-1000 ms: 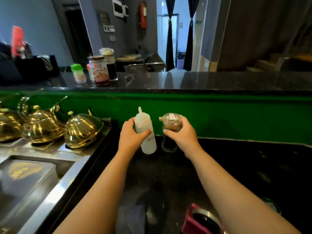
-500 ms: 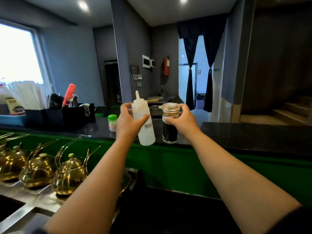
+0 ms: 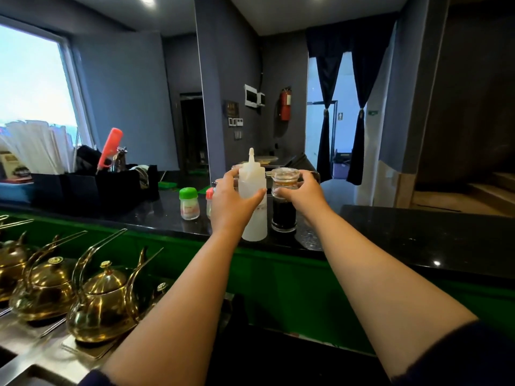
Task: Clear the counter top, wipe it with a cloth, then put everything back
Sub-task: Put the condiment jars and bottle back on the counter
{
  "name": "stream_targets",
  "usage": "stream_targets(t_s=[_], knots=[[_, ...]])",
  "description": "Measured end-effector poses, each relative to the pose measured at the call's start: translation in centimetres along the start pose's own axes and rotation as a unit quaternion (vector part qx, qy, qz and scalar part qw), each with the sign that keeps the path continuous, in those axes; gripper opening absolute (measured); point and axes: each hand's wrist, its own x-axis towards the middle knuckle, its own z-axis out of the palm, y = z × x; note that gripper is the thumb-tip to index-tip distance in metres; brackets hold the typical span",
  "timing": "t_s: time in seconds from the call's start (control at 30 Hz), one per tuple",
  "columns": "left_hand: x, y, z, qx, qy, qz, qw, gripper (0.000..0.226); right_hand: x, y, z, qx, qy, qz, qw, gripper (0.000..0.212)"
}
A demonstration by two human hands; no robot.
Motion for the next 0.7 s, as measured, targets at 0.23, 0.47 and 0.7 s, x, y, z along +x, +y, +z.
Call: stream_targets(t_s=[0.23,0.47,0.7], knots=[[0.0,-0.6,0.9,0.01,0.01,0.015,1.0,0.071,0.5,1.5,1.1,0.017,0.008,0.009,1.0,0.08],[-4.1,-2.7,2.0,0.052,0.044,0.013,0.998,0.088,-0.5,4.2,2.0,-0.012,0.035,0.064,0.997,0.072],[-5.1,-4.0,2.8,0.031,0.048,-0.023,0.998,0.081,1.1,4.1,1.9,-0.059,-0.035,0.062,0.996,0.051]])
